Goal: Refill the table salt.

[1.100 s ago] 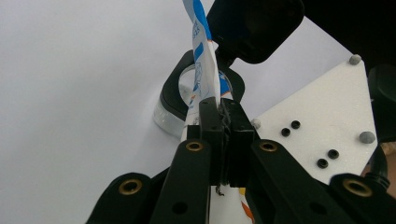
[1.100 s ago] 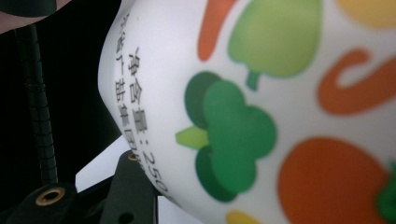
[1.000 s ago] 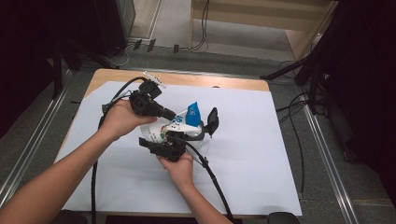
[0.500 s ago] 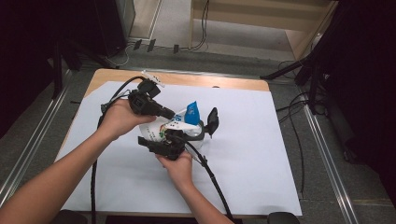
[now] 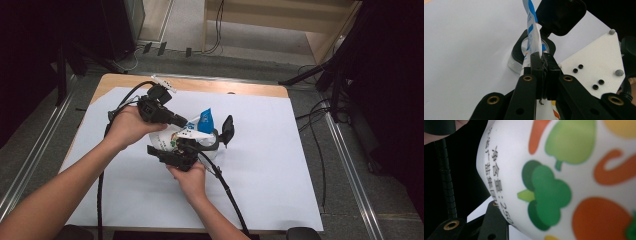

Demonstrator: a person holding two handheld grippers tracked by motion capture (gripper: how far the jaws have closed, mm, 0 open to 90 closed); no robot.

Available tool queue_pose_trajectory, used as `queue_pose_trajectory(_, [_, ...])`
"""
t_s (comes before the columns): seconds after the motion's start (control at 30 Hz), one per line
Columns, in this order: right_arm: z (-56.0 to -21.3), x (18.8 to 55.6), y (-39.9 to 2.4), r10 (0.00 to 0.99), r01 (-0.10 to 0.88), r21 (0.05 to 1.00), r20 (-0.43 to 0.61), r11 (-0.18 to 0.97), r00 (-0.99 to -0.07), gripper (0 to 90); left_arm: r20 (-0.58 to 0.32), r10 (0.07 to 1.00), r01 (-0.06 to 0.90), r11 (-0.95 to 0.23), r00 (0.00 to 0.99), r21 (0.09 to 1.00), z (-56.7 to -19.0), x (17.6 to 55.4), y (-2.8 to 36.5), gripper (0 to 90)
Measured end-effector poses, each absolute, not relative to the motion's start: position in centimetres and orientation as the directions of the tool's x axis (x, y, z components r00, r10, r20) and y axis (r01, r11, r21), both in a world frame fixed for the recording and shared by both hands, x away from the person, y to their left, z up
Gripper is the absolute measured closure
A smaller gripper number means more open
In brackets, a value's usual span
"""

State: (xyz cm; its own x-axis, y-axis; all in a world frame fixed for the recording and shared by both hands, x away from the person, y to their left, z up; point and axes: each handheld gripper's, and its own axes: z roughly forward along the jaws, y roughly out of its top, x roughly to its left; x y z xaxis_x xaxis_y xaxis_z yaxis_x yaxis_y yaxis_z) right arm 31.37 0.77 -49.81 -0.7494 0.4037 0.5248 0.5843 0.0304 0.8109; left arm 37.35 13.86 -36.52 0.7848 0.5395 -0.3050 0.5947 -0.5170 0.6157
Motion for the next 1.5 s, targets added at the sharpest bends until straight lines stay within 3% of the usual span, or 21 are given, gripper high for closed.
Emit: queue_pose_trajectory(1.5, [-49.56,31.28,0.88,0.416,0.579,0.814,0.513,0.041,-0.751,59.9,-0.304,0.529,0.585,-0.516,0.792,0.626,-36.54,37.2,13.88,89.3])
